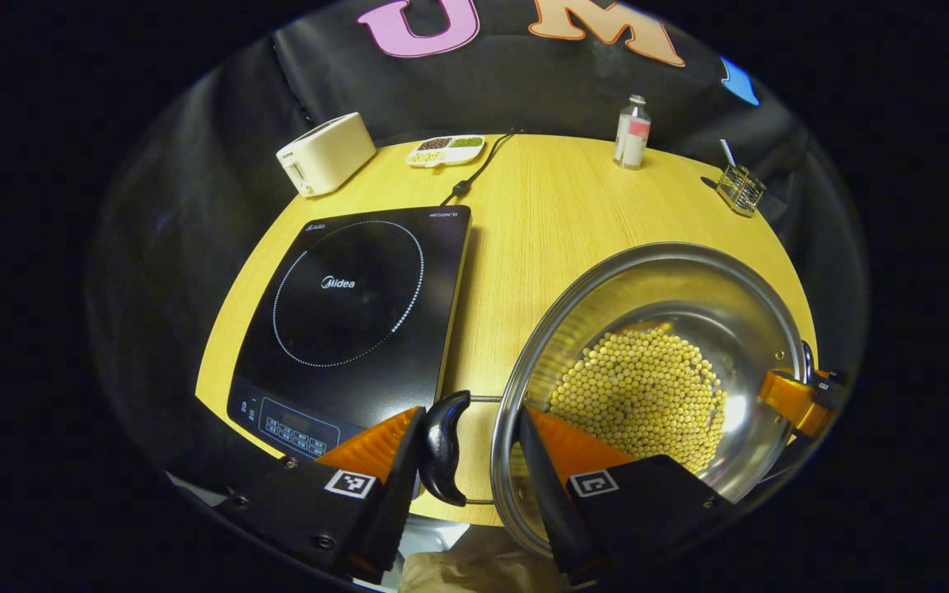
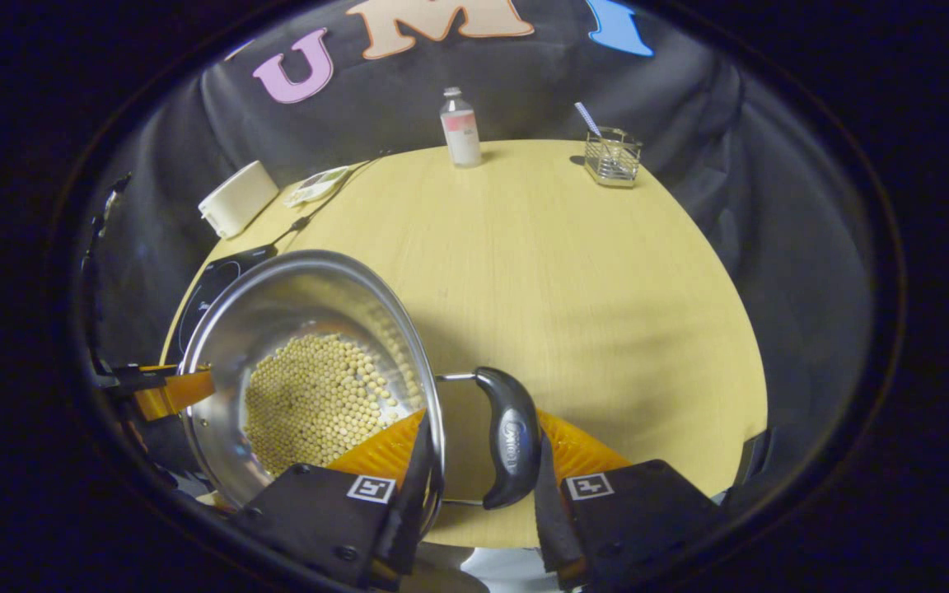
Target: First push the handle of the pot to place it horizontally, then grasp the pot with both hands and set it on the induction cooktop.
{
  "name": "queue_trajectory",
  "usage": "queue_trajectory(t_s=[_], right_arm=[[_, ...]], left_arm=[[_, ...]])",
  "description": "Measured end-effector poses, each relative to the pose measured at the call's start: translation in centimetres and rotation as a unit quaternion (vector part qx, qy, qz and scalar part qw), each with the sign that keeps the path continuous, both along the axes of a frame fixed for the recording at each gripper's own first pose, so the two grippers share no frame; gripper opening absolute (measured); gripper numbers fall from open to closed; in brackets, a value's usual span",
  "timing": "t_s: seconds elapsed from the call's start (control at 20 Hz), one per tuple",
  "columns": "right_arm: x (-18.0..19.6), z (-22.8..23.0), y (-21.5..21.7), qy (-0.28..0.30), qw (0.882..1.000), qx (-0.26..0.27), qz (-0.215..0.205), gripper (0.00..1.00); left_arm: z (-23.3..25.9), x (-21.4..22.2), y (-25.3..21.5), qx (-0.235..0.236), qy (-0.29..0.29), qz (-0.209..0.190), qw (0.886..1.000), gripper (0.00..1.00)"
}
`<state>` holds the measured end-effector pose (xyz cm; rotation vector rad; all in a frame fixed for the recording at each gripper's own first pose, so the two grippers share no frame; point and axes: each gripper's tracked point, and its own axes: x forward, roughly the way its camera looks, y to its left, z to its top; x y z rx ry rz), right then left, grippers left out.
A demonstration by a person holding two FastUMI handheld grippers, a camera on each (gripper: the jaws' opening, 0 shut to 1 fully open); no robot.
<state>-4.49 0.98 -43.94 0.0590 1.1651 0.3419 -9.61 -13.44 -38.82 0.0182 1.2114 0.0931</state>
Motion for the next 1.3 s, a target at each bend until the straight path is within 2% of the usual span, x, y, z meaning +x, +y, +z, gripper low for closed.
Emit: queue_trajectory(t_s=[0.15,0.2,0.45,0.85,0.9,1.3], right_arm=[[0.0,0.9,0.5,0.0,1.0,-0.001,-0.002,0.6],[0.0,1.3,0.8,-0.002,1.0,-0.001,-0.004,0.55],[-0.1,2.5,3.7,0.0,1.0,0.0,-0.023,0.55],[-0.6,3.5,12.3,0.006,0.999,0.002,-0.049,0.55],[-0.7,3.6,13.4,0.007,0.999,0.003,-0.051,0.6],[-1.8,3.9,21.7,0.015,0.998,0.002,-0.055,0.6]], left_arm=[[0.7,0.0,0.7,-0.004,0.002,0.003,1.0,0.71],[0.9,0.2,1.0,-0.004,0.0,0.001,1.0,0.71],[1.7,1.8,3.9,-0.007,-0.004,-0.011,1.0,0.71],[1.1,4.7,11.8,-0.014,0.002,-0.023,1.0,0.71],[1.1,5.0,12.9,-0.014,0.003,-0.023,1.0,0.71],[0.0,6.7,20.6,-0.015,0.012,-0.027,0.999,0.71]])
